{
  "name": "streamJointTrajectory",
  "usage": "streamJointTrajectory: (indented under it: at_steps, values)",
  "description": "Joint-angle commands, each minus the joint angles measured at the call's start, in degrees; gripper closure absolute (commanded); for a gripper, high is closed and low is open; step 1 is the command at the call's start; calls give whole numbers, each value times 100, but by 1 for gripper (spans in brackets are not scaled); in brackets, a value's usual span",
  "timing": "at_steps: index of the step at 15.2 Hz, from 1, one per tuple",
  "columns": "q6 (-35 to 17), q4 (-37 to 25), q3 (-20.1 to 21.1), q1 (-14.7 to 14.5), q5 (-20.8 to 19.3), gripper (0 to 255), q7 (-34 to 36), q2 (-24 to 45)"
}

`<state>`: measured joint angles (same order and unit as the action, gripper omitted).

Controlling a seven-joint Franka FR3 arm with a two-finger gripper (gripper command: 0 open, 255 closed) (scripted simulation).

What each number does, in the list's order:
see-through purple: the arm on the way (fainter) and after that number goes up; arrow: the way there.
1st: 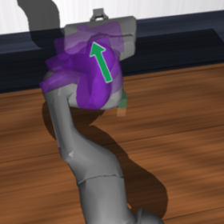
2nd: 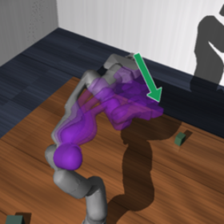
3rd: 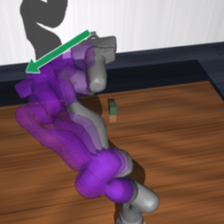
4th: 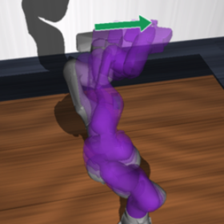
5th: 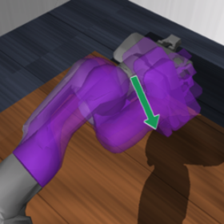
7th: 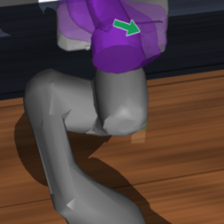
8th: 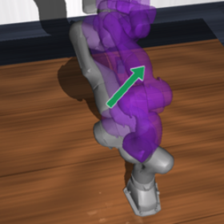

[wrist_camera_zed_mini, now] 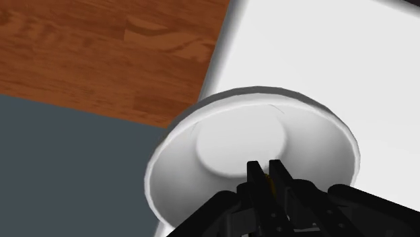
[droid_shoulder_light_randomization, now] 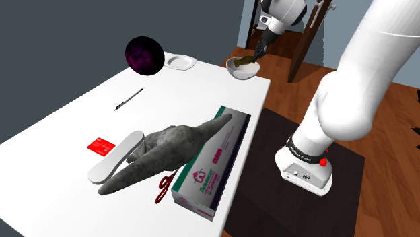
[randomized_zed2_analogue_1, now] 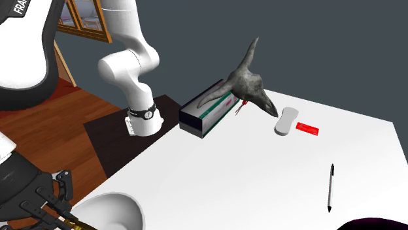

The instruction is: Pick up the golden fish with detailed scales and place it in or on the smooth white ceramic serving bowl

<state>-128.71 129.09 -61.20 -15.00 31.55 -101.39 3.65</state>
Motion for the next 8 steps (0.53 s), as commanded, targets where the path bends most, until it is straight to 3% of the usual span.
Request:
streamJointTrajectory:
  at_steps: [1,4,8]
  values:
    - [-37,19,36,53,270,255,-223,204]
    - [-89,47,134,155,612,255,-499,464]
    - [-89,47,136,157,612,255,-498,463]
